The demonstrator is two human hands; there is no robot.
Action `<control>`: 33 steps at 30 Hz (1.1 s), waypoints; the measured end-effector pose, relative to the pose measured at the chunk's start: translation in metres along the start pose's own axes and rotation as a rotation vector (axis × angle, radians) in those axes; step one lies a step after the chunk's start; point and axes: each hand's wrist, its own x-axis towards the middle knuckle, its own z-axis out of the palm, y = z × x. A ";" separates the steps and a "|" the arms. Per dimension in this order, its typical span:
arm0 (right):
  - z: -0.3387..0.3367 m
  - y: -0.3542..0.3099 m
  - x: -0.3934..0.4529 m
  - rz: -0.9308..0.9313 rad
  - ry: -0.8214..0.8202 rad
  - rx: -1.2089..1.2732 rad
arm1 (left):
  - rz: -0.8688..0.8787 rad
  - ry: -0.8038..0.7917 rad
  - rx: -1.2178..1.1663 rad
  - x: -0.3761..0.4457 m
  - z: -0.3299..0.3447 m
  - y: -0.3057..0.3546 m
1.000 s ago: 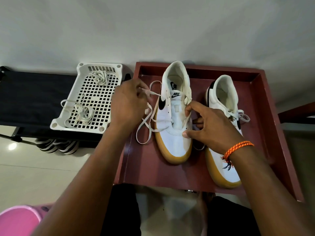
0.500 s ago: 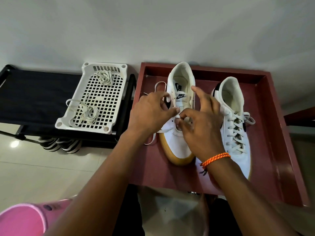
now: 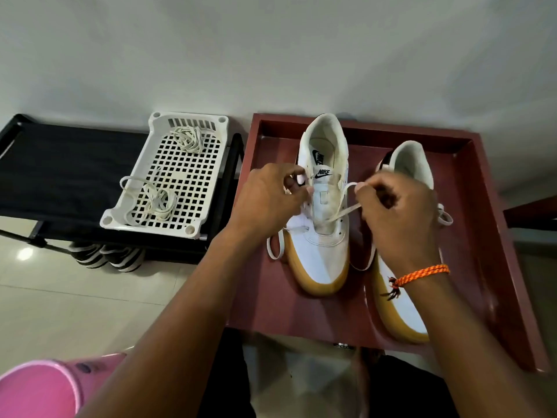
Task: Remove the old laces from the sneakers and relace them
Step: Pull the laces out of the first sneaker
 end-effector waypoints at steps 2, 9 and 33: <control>0.002 -0.003 -0.005 0.017 -0.150 0.023 | 0.005 0.052 -0.026 0.002 0.000 -0.002; 0.013 0.001 -0.016 -0.012 -0.398 -0.067 | 0.075 0.110 -0.058 0.005 0.000 -0.002; -0.008 0.000 -0.003 -0.057 -0.297 -0.117 | 0.150 -0.111 0.105 0.000 -0.002 -0.011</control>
